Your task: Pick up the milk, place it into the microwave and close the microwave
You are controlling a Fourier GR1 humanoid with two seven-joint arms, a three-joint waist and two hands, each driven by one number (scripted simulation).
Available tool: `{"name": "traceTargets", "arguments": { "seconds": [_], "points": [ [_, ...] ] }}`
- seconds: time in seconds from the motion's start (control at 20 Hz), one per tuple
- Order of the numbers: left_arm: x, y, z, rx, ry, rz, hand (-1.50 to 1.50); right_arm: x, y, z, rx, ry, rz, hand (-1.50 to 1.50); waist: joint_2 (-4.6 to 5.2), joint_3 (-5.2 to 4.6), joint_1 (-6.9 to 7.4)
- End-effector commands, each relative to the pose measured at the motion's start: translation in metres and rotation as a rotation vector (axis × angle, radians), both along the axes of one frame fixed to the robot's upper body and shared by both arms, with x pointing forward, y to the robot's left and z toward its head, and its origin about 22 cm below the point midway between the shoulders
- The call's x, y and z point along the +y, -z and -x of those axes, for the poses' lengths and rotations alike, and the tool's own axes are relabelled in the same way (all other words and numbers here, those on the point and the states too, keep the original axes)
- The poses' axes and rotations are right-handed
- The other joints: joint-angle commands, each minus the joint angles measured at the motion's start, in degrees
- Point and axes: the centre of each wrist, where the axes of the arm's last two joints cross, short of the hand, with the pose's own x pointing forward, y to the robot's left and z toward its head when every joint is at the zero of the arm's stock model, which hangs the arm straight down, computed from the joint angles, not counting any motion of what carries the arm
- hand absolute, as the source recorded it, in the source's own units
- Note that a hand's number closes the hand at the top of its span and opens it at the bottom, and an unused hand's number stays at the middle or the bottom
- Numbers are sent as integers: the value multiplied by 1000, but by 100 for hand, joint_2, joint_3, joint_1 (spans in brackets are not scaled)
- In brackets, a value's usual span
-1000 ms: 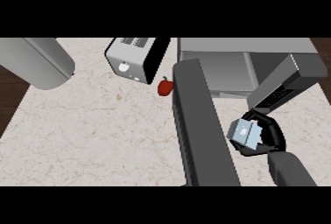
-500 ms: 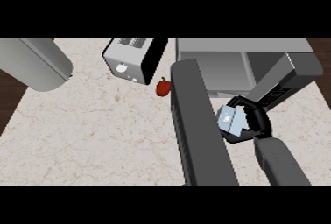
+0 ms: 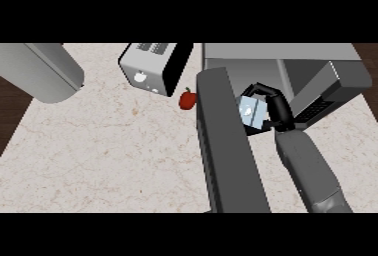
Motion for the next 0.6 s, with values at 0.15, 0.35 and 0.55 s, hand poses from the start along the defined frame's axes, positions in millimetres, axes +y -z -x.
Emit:
{"name": "traceTargets", "arguments": {
  "seconds": [0.15,0.35,0.55],
  "points": [
    [6,1,-3,-9,3,-11,-150,22,-54,-50,-1,83,154,150,30,-3,102],
    [4,10,-12,-5,44,2,-150,39,-32,-48,21,123,241,150,90,0,211],
    [9,10,-7,-14,55,-4,-150,32,-47,-59,-15,202,252,150,137,4,351]
  ]
}}
